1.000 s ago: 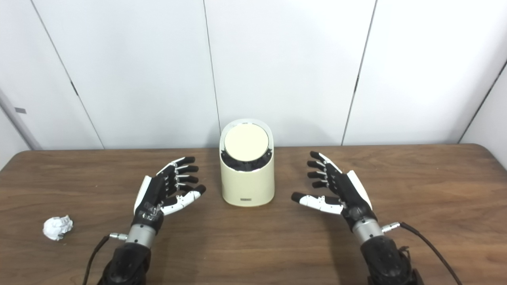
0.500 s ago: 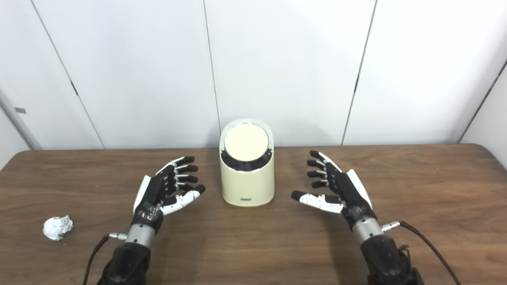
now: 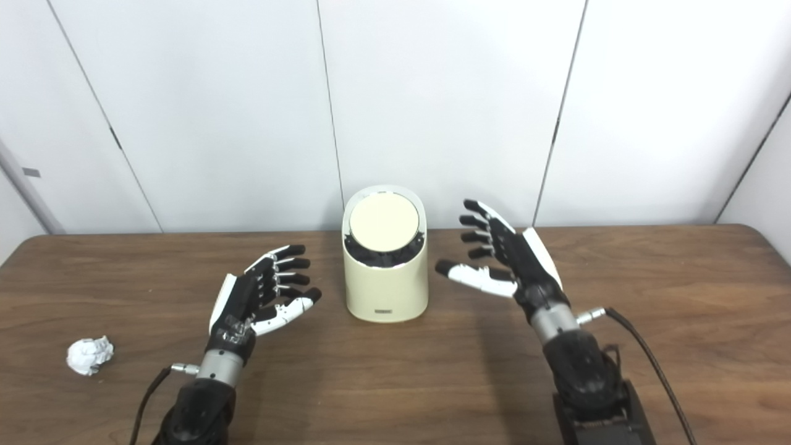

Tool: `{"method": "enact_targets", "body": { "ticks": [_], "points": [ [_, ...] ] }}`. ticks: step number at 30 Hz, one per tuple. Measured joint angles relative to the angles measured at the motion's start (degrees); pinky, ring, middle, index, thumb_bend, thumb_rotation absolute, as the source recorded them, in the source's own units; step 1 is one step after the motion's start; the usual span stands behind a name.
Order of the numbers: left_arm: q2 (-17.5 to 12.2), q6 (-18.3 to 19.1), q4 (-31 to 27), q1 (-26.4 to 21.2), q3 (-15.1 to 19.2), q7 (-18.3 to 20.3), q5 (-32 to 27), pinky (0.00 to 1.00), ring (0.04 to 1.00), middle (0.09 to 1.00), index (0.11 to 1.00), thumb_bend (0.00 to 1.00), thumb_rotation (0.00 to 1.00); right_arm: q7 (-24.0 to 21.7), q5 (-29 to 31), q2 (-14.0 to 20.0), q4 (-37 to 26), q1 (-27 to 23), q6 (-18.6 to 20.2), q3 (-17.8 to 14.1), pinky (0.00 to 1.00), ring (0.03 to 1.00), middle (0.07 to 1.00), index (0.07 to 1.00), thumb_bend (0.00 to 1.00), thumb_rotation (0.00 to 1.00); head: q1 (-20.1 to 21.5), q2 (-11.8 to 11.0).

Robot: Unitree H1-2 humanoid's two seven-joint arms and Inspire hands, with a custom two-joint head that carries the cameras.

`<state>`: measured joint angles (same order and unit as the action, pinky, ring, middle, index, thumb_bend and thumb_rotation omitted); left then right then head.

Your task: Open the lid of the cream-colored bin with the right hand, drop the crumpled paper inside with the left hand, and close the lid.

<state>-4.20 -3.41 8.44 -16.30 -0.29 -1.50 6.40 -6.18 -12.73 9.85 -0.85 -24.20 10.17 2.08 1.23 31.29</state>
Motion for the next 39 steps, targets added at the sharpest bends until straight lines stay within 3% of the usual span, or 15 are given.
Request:
{"method": "enact_targets", "body": {
  "ticks": [13,17,25,39],
  "points": [
    [0.3,0.0,0.0,0.0,-0.2,0.0,-0.1,0.58,0.672,0.737,0.785,0.63,0.08,0.0,-1.5,-0.2,-0.6,-5.9,3.3,1.8,0.71,0.810,0.842,0.874,0.73,0.42,0.0,0.1],
    [0.3,0.0,0.0,0.0,-0.2,0.0,-0.1,0.58,0.671,0.738,0.780,0.64,0.08,0.0,-2.1,-0.5,-0.6,-6.7,6.1,2.5,0.73,0.823,0.850,0.875,0.73,0.40,0.1,0.1],
    [0.4,0.0,0.1,0.0,-0.2,-0.1,-0.1,0.57,0.670,0.742,0.782,0.63,0.09,0.0,-4.0,-1.9,1.3,-9.6,9.8,4.1,0.69,0.826,0.857,0.881,0.73,0.36,-0.2,0.1],
    [0.5,0.0,0.1,0.0,-0.1,-0.1,0.0,0.57,0.664,0.737,0.781,0.63,0.08,1.4,-4.7,-3.1,7.0,-12.1,9.8,5.2,0.66,0.815,0.860,0.885,0.72,0.35,-0.6,0.3]
  ]
}}
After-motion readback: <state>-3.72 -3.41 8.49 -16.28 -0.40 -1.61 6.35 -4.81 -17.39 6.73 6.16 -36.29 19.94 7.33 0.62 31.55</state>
